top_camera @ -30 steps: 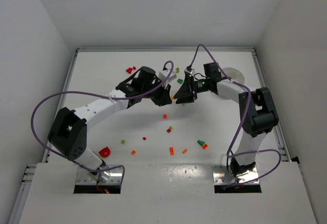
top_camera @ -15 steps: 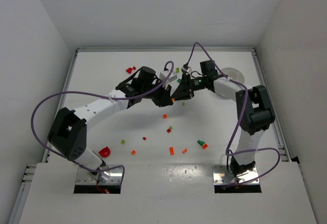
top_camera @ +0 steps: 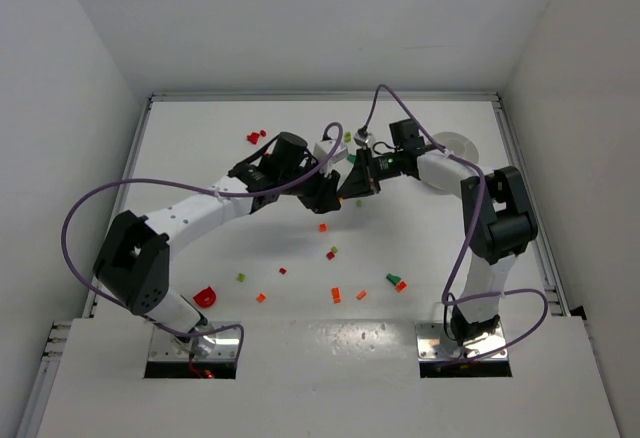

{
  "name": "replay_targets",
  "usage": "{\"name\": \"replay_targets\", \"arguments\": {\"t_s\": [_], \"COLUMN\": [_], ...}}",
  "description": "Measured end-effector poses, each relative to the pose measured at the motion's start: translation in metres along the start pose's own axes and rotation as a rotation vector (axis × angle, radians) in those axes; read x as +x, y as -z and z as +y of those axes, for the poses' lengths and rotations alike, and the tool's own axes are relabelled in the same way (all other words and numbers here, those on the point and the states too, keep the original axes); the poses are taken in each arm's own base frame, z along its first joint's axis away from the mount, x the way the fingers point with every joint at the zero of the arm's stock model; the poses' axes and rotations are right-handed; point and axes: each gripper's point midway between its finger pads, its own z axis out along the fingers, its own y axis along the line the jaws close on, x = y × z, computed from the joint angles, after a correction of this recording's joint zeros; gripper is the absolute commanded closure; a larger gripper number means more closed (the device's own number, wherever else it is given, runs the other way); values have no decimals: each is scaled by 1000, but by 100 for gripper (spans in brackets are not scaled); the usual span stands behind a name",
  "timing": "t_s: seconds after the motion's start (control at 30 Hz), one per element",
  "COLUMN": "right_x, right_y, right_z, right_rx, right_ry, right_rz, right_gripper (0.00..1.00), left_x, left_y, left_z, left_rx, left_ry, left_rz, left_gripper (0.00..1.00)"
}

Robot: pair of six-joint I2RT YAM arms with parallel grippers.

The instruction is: Sort the legos into containers by color

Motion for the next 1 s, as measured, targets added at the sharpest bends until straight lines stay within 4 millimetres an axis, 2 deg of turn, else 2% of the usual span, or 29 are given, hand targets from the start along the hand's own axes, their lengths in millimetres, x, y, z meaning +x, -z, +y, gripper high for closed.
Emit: {"name": "replay_targets", "arguments": {"t_s": [0.1, 0.13, 0.27, 0.37, 0.5, 0.6, 0.67, 0.8, 1.0], "right_x": [-2, -3, -9, -14, -31, -48, -53, -56, -61], "right_y": [3, 6, 26, 55, 109, 160, 189, 219, 240], "right_z": [-5, -8, -20, -27, -29, -19, -4, -6, -49], "right_rx": [48, 76, 243, 405, 671, 902, 1010, 1124, 1187], "right_ry": [41, 64, 169, 270, 454, 647, 773, 892, 954], "right_rz": [-8, -13, -56, -103, -194, -278, -325, -310, -166], "right_gripper": [100, 100, 100, 100, 100, 100, 100, 100, 100], "left_x": [2, 2, -3, -10, -15, -12, -12, -13, -29], "left_y": [1, 2, 11, 23, 36, 43, 47, 51, 48], "left_z": [4, 7, 20, 39, 55, 63, 70, 75, 72], "left_rx": [-33, -50, -100, -152, -188, -192, -193, -185, -105], "left_ry": [16, 25, 81, 121, 131, 149, 163, 175, 145], "left_rz": [13, 17, 20, 17, 13, 22, 19, 10, 5], "left_gripper": [24, 1, 0, 0, 0, 0, 0, 0, 0]}}
